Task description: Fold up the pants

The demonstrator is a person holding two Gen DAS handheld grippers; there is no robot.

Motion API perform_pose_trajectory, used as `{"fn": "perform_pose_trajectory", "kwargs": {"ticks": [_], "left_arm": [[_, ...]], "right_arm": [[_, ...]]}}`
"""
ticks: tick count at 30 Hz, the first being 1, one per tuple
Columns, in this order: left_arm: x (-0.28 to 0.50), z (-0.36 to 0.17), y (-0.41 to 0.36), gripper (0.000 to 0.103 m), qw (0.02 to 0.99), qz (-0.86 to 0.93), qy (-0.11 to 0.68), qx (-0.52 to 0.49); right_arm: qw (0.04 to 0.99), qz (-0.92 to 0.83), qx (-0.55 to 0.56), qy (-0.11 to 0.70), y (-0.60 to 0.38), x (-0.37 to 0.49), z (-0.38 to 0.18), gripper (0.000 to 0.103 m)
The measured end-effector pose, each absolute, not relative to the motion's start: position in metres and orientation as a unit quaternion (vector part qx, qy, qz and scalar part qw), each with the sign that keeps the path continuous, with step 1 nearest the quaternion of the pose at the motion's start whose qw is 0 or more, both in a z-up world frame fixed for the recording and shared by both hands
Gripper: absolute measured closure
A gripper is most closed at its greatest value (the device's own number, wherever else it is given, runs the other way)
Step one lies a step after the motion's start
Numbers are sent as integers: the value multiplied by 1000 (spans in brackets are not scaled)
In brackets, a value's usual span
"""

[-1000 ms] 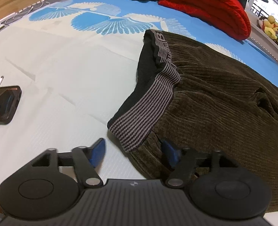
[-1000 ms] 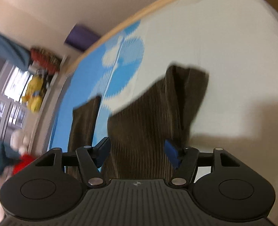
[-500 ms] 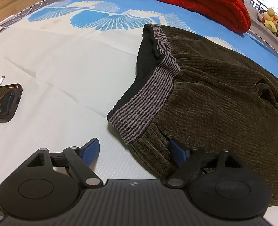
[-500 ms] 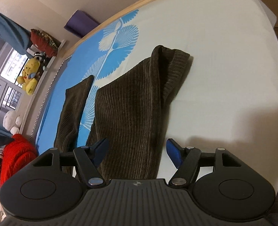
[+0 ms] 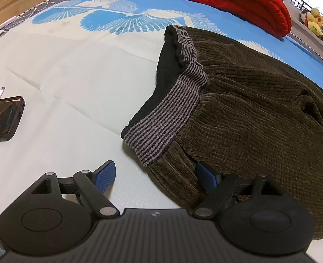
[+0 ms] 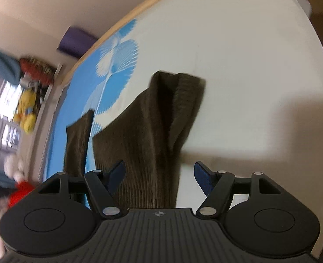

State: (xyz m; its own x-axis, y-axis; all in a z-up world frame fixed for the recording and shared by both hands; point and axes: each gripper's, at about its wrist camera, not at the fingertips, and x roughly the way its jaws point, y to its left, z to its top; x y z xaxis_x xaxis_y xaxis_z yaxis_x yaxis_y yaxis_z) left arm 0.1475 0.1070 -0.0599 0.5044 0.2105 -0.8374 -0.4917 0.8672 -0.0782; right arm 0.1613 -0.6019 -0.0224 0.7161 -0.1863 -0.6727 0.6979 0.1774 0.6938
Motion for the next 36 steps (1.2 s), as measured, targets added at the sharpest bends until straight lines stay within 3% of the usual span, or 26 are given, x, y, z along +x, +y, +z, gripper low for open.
{"fn": "perform_pose_trajectory", "kwargs": {"ticks": [8,11,15,16,17,18,21,24,26,28,31,36], "left_arm": [[150,-61,107,18,851,206,457,-154],[149,-62,107,17,853,202,457,-150],[148,-63,108,16,857,194,456,-144],[148,-63,108,16,857,192,457,-142],[148,-63,109,16,858,190,457,-140],[149,-63,109,16,858,189,457,-140],[150,-64,107,16,859,191,456,-135],[152,-64,106,16,857,198,457,-136],[152,-64,104,16,856,202,456,-136],[152,-64,104,16,856,204,455,-137],[149,-63,104,17,856,199,456,-141],[150,-62,106,17,855,196,459,-141]], "right_arm": [[694,-232,663,157,-628,179,-46,34],[715,-253,641,122,-623,191,-37,33],[699,-315,628,133,-631,208,-50,35],[692,-334,627,133,-635,211,-56,45],[693,-340,621,133,-638,214,-60,75],[703,-345,606,138,-640,218,-58,94],[770,-326,529,146,-624,239,-27,95],[894,-188,367,173,-558,276,24,95],[944,-37,229,235,-484,293,41,95],[935,59,120,327,-420,298,23,95],[889,100,67,443,-377,302,-19,95],[905,92,54,412,-373,296,-11,95]]}}
